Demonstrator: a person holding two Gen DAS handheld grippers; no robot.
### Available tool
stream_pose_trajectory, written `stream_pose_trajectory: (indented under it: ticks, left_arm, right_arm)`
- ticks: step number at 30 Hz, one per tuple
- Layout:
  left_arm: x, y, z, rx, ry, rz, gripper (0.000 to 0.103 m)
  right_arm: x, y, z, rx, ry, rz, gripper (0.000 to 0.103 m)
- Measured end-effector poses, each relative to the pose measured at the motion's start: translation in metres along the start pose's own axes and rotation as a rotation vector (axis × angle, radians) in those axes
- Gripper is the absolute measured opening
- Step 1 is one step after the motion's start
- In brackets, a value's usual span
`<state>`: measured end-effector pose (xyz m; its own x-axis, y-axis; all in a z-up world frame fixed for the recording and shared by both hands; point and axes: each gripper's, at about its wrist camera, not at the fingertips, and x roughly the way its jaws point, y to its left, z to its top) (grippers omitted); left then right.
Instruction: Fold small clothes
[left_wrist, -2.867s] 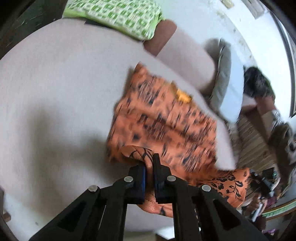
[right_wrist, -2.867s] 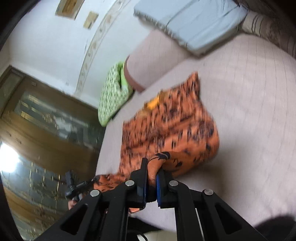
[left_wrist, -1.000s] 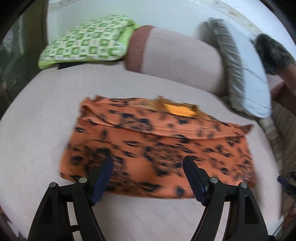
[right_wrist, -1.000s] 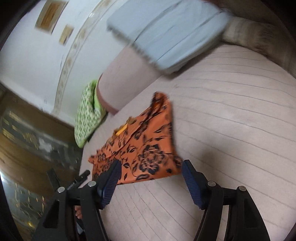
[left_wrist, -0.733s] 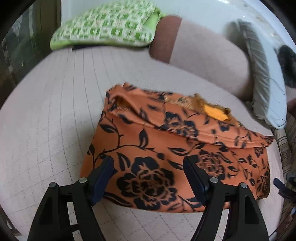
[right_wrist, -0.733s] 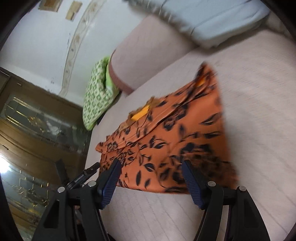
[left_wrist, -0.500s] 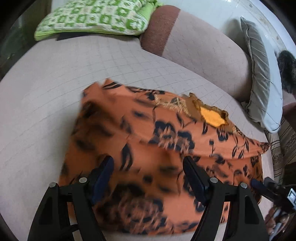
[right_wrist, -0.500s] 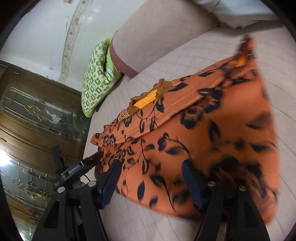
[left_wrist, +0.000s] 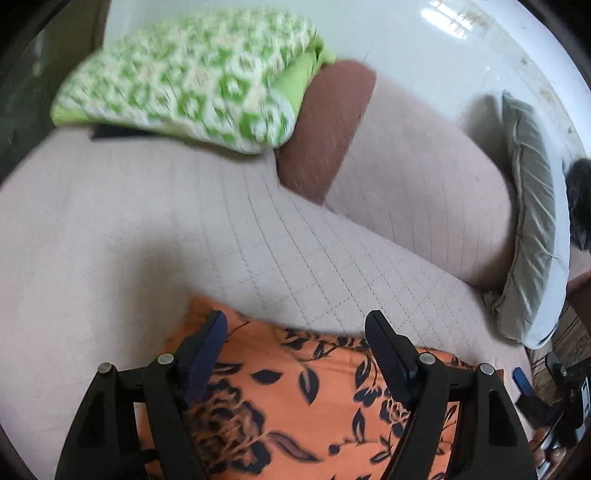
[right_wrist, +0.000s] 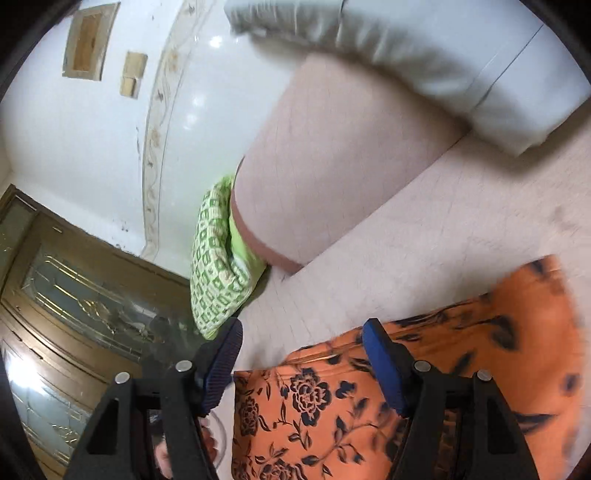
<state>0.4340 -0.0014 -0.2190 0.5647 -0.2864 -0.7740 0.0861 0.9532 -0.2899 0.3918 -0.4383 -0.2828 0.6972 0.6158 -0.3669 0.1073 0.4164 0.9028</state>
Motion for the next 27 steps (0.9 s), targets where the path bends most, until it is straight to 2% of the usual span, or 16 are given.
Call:
stream_pose_trajectory:
  ticks: [2, 4, 7, 10, 13, 14, 15, 17, 18, 22, 24, 27]
  left_arm:
    - [-0.010, -0.006, -0.020, 0.067, 0.032, 0.049, 0.079]
    - [-0.016, -0.009, -0.053, 0.110, 0.089, 0.123, 0.079]
    - [-0.025, -0.004, -0.099, 0.107, 0.133, 0.161, 0.079]
    - [-0.020, 0.008, -0.132, 0.085, 0.175, 0.223, 0.079]
    - [-0.018, 0.006, -0.146, 0.150, 0.163, 0.279, 0.079]
    - [-0.022, 0.002, -0.147, 0.159, 0.164, 0.290, 0.079]
    - [-0.031, -0.001, -0.150, 0.156, 0.161, 0.286, 0.079]
    - [-0.055, 0.002, -0.159, 0.130, 0.127, 0.241, 0.079]
    - [-0.067, 0.006, -0.165, 0.113, 0.120, 0.223, 0.079]
    - [-0.099, 0.035, -0.191, -0.036, 0.141, 0.163, 0.079]
    - [-0.106, 0.047, -0.213, -0.140, 0.173, 0.085, 0.079]
    - [-0.102, 0.052, -0.228, -0.240, 0.196, -0.001, 0.079]
  right_arm:
    - [-0.024, -0.002, -0.009, -0.060, -0.007, -0.061, 0.071]
    - [-0.044, -0.005, -0.025, -0.107, 0.014, -0.126, 0.071]
    - [-0.065, -0.008, -0.054, -0.157, 0.079, -0.223, 0.068]
    - [-0.080, -0.013, -0.089, -0.185, 0.148, -0.278, 0.053]
    - [-0.069, -0.030, -0.115, -0.165, 0.262, -0.358, 0.044]
    - [-0.067, -0.034, -0.122, -0.184, 0.281, -0.396, 0.038]
    - [-0.070, -0.032, -0.127, -0.220, 0.268, -0.426, 0.037]
    - [-0.082, -0.025, -0.130, -0.206, 0.259, -0.415, 0.037]
    - [-0.092, -0.023, -0.132, -0.171, 0.255, -0.376, 0.038]
    - [-0.137, -0.025, -0.145, -0.048, 0.202, -0.261, 0.054]
    - [-0.151, -0.033, -0.157, 0.035, 0.196, -0.196, 0.062]
    - [-0.153, -0.047, -0.179, 0.184, 0.218, -0.114, 0.063]
